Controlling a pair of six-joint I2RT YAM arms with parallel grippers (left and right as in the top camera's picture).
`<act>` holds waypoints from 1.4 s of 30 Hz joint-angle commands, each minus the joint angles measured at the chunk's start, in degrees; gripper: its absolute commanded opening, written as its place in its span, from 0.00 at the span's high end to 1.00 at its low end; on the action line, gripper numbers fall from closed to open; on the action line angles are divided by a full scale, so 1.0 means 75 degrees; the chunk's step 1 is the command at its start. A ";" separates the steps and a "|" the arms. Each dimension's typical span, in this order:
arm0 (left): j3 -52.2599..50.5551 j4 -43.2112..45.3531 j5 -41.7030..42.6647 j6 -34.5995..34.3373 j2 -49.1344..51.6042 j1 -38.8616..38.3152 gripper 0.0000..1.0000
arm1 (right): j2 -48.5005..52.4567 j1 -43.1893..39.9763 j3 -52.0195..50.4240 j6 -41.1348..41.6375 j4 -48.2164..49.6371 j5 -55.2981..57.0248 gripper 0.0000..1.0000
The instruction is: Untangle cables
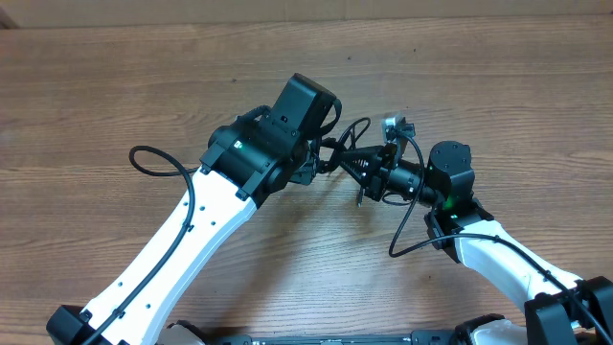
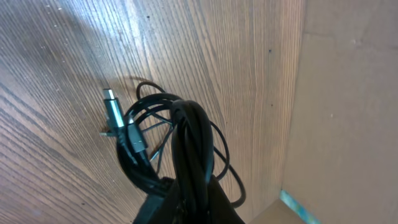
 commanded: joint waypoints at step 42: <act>0.0090 -0.0102 0.0061 0.0545 -0.0134 0.0032 0.96 | -0.0006 -0.0388 0.0029 0.2139 0.2643 0.2841 0.96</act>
